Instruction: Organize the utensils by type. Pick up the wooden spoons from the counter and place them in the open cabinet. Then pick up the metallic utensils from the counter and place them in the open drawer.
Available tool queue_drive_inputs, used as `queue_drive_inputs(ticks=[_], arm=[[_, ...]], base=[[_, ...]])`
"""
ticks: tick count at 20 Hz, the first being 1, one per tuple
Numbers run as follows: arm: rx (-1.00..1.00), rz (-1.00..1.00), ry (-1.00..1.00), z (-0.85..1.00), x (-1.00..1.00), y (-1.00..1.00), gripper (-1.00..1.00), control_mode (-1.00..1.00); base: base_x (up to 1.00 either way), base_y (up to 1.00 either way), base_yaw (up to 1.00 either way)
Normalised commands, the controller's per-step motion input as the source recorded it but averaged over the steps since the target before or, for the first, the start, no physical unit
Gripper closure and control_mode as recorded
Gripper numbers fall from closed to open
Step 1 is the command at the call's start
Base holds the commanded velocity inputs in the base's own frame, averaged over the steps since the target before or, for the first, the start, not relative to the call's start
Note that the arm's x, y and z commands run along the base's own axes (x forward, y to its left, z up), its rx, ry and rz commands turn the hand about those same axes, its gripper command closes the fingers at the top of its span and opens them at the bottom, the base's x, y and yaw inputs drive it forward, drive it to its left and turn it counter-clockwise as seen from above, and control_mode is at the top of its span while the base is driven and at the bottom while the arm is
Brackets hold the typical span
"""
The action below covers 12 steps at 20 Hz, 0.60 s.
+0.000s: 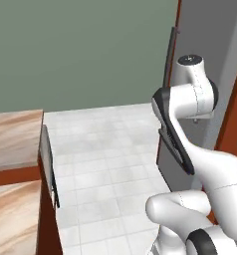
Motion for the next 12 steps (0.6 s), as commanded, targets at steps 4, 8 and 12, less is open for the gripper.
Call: queue_drive_inputs(ticks=[4,8,12], arm=[[0.00,0.00,0.00,0.00,0.00,0.00,-1.00,1.00],[0.00,0.00,0.00,0.00,0.00,0.00,-1.00,1.00],[0.00,0.00,0.00,0.00,0.00,0.00,-1.00,1.00]], base=[[1.00,0.06,0.04],[1.00,0.15,0.10],[1.00,0.17,0.13]])
